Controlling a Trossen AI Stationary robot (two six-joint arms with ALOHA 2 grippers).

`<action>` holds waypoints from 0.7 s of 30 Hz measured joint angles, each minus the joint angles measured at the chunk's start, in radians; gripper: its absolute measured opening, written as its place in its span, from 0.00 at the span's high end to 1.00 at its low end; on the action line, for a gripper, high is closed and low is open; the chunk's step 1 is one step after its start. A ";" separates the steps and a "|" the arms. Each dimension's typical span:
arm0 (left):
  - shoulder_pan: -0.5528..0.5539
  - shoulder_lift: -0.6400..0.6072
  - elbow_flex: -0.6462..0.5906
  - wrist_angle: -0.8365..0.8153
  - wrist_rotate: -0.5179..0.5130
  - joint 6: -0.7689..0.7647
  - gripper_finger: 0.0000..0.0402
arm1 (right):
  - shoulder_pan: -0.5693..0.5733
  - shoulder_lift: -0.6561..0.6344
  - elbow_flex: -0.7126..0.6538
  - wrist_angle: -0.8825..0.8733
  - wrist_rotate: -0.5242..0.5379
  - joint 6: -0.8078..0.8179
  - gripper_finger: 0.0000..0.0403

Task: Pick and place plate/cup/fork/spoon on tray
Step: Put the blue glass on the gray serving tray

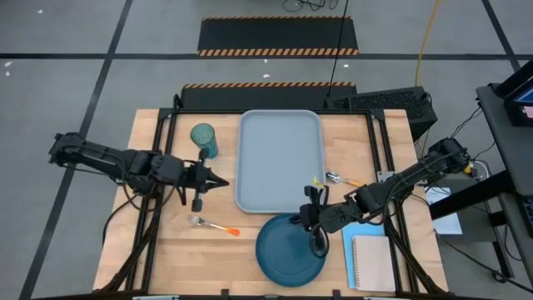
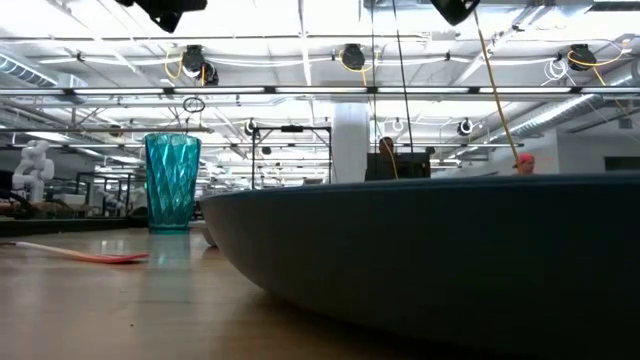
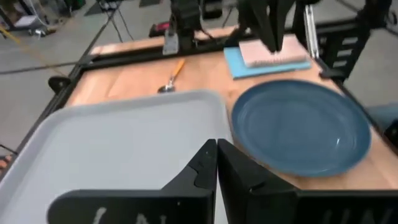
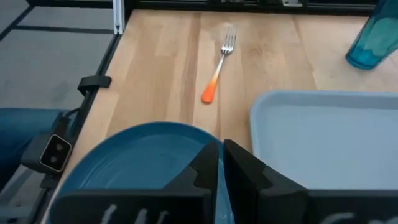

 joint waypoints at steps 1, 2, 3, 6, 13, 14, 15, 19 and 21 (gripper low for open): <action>0.000 0.008 0.000 0.000 -0.008 -0.004 0.96 | 0.000 0.000 -0.002 0.000 0.001 -0.004 0.95; 0.000 0.015 0.000 -0.002 -0.024 -0.008 0.96 | 0.000 0.000 -0.006 0.001 0.001 -0.006 0.95; 0.000 0.021 0.000 -0.007 -0.045 -0.018 0.96 | -0.001 0.000 -0.010 0.001 0.001 -0.007 0.95; 0.014 0.027 0.000 -0.049 -0.103 -0.083 0.96 | -0.001 0.000 -0.029 0.000 -0.001 -0.008 0.95; 0.076 0.027 0.034 -0.197 -0.126 -0.183 0.96 | -0.002 0.000 -0.089 -0.004 -0.004 0.057 0.95; 0.086 0.036 0.061 -0.248 -0.127 -0.185 0.96 | -0.002 0.000 -0.092 -0.004 -0.005 0.074 0.95; 0.099 0.050 0.094 -0.313 -0.128 -0.192 0.96 | -0.002 0.000 -0.093 -0.007 -0.006 0.084 0.95; 0.151 0.116 0.242 -0.574 -0.133 -0.226 0.96 | -0.002 -0.005 -0.093 -0.009 -0.009 0.096 0.95; 0.177 0.149 0.308 -0.682 -0.135 -0.226 0.96 | -0.002 -0.012 -0.093 -0.009 -0.011 0.103 0.95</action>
